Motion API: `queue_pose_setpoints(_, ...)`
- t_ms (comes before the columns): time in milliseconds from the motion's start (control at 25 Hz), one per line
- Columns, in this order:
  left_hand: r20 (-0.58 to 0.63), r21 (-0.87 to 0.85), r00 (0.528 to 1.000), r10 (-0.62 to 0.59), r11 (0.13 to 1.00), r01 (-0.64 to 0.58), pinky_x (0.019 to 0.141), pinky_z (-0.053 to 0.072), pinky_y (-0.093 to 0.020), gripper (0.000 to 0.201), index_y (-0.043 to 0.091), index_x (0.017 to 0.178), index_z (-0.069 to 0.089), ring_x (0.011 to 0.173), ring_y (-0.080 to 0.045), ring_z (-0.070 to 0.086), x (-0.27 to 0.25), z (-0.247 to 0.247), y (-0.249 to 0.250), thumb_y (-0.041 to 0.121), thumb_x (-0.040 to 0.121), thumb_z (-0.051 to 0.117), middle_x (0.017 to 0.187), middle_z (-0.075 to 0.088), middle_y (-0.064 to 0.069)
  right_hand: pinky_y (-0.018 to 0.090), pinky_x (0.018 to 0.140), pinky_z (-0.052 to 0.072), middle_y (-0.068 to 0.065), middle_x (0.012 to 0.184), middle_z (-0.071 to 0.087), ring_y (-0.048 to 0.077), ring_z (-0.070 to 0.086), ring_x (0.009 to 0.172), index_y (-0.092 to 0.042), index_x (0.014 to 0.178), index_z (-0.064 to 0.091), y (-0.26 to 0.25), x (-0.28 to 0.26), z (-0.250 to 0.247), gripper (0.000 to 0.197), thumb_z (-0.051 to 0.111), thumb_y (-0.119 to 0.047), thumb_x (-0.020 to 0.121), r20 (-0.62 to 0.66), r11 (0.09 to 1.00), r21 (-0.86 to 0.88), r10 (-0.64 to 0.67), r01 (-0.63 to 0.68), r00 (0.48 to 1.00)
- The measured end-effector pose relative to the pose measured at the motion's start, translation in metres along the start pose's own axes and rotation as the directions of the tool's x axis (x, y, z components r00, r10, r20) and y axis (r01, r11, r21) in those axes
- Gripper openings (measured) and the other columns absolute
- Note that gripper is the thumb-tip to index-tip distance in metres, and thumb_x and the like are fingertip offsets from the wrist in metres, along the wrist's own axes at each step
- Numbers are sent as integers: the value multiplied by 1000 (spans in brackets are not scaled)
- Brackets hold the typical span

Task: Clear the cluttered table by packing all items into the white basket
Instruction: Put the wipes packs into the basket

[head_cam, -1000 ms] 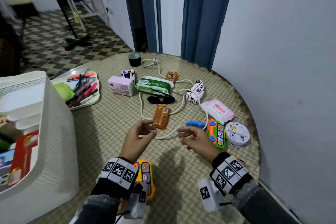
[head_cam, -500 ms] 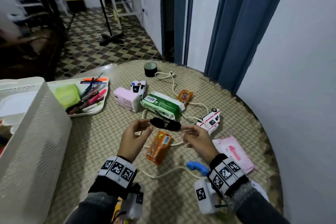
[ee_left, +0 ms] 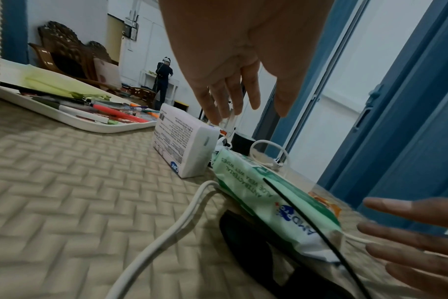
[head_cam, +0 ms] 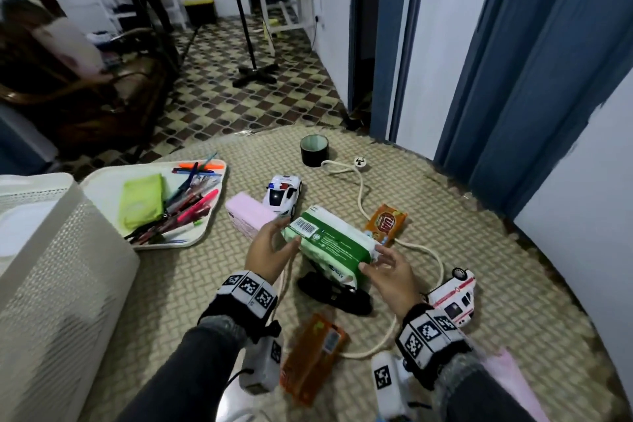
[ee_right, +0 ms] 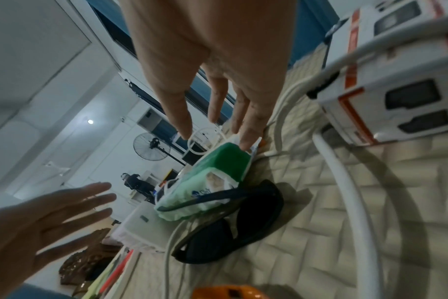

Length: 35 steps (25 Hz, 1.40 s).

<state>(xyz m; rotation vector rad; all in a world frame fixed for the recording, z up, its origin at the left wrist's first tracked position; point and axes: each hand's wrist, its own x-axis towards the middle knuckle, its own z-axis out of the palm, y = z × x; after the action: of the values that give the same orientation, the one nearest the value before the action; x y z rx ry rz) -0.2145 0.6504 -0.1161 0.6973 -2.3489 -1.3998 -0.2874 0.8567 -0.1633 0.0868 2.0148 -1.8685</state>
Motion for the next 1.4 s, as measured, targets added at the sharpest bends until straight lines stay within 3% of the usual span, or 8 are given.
queue_pose_setpoints(160, 103, 87, 995, -2, 996, -7, 89, 34, -15, 45, 11, 128, 53, 121, -14, 48, 34, 14, -25, 17, 86, 68, 129, 52, -1, 47, 106, 42, 7, 139, 49, 22, 49, 126, -18, 141, 36, 27, 27, 13, 90, 86, -20, 66, 38, 996, -86, -6, 10, 999)
queue_pose_setpoints(360, 178, 192, 975, -131, 977, 97, 115, 25, -30, 62, 11, 140, 42, 139, -20, 30, 55, 26, -54, 23, 86, 69, 146, 25, -8, 43, 110, 38, -1, 143, 41, 18, 42, 131, -20, 147, 26, 37, 28, 17, 103, 87, -24, 64, 63, 993, -94, -71, 77, 995)
queue_pose_setpoints(640, 164, -100, 978, -127, 984, 144, 72, 50, -12, 35, 7, 105, 47, 88, -16, 60, 44, 32, -67, -1, 80, 71, 97, 60, -1, 17, 88, 47, 6, 144, 41, 11, 48, 117, -17, 150, 20, 34, 21, 13, 112, 79, 16, 60, 128, 996, 85, -32, 21, 991)
queue_pose_setpoints(720, 174, -159, 977, -123, 976, 151, 74, 54, -21, 33, 10, 99, 47, 86, -17, 63, 40, 29, -69, -2, 80, 70, 98, 64, -5, 13, 80, 50, 6, 142, 43, 11, 48, 117, -17, 148, 23, 32, 18, 12, 106, 75, 19, 63, 124, 993, 119, -33, 19, 992)
queue_pose_setpoints(880, 133, -186, 986, -96, 975, 120, 84, 54, -40, 32, 19, 92, 49, 93, -26, 64, 30, 23, -63, 3, 79, 73, 98, 67, -7, 28, 95, 44, 8, 143, 43, 13, 48, 120, -17, 150, 21, 22, 11, 12, 102, 69, 22, 68, 127, 983, 179, -51, 28, 991)
queue_pose_setpoints(1120, -24, -443, 991, -131, 890, 107, 79, 56, -44, 32, 13, 90, 50, 89, -30, 64, 15, -10, -12, 11, 74, 79, 101, 63, -15, 29, 98, 43, -1, 140, 43, 16, 48, 123, -15, 149, 26, -32, -6, 13, 102, 80, 4, 64, 105, 964, 185, -215, 193, 971)
queue_pose_setpoints(1280, 8, -718, 973, -230, 676, 166, 64, 56, -25, 42, 9, 113, 58, 93, -25, 65, -17, -43, 19, 4, 75, 75, 114, 63, -14, 20, 82, 53, -3, 119, 67, 7, 64, 106, -17, 128, 52, -71, -41, 20, 108, 96, -39, 32, 145, 903, 368, -292, 222, 946)
queue_pose_setpoints(1400, 42, -714, 987, -157, 686, 139, 73, 55, -30, 37, 13, 105, 62, 86, -21, 65, -52, -67, 31, 1, 72, 75, 106, 67, -12, 21, 79, 55, -8, 118, 66, 3, 65, 101, -23, 125, 53, -80, -77, 30, 82, 87, -18, 50, 176, 894, 374, -328, 245, 928)
